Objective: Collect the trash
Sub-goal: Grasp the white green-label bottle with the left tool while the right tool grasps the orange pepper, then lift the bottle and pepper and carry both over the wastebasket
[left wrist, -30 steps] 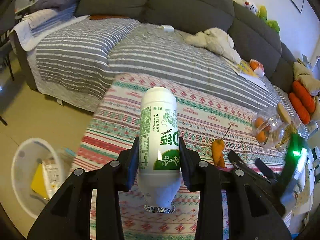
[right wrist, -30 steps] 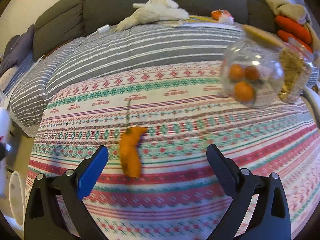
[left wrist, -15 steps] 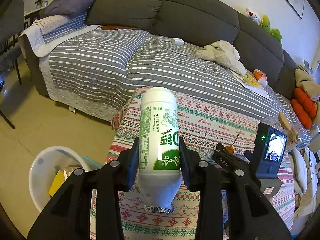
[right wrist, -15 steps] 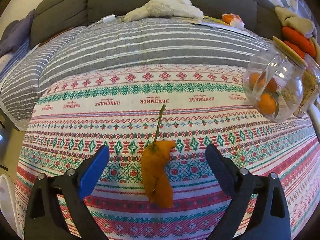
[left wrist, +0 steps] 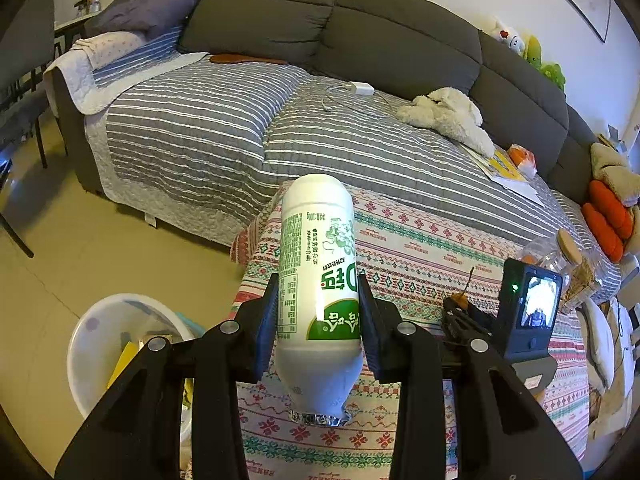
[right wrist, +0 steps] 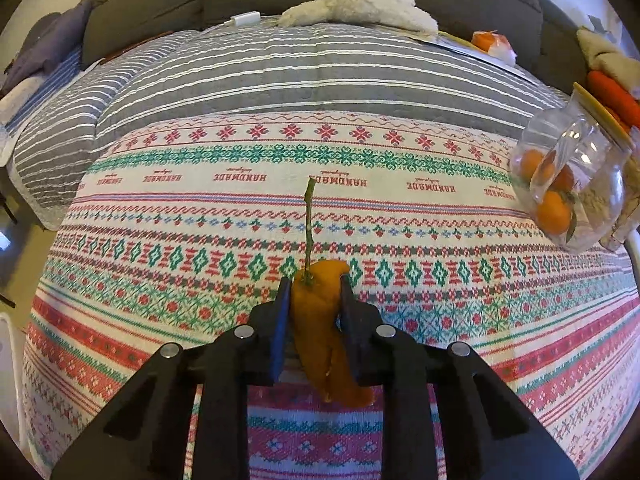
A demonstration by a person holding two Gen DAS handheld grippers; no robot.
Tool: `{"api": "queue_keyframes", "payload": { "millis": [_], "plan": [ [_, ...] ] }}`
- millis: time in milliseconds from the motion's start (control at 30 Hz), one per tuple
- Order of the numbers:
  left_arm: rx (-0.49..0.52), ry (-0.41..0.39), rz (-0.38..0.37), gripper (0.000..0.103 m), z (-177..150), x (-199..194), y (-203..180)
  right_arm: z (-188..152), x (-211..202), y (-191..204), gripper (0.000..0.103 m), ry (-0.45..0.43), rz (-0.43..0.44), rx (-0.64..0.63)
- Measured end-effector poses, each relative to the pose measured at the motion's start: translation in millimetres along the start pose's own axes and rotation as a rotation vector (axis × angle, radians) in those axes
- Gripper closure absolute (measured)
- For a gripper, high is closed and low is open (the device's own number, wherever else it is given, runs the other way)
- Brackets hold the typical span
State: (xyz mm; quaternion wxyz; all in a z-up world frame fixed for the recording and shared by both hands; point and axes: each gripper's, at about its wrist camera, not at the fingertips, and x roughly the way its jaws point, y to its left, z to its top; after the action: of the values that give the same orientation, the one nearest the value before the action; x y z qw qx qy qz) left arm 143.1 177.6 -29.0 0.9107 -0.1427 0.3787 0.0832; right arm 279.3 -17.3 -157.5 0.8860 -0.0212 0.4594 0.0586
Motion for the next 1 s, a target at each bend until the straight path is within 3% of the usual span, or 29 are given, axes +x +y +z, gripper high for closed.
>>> {"api": "queue_keyframes", "payload": {
  "millis": [600, 1000],
  "plan": [
    [0.006, -0.046, -0.004, 0.068, -4.5, -38.4, 24.1, -26.5, -99.8, 25.8, 0.080, -0.142, 0.121, -0.025],
    [-0.002, -0.086, 0.018, 0.068, -15.2, -77.4, 74.7, -36.9, -175.8, 80.6, 0.080, -0.254, 0.248, -0.069]
  ]
}}
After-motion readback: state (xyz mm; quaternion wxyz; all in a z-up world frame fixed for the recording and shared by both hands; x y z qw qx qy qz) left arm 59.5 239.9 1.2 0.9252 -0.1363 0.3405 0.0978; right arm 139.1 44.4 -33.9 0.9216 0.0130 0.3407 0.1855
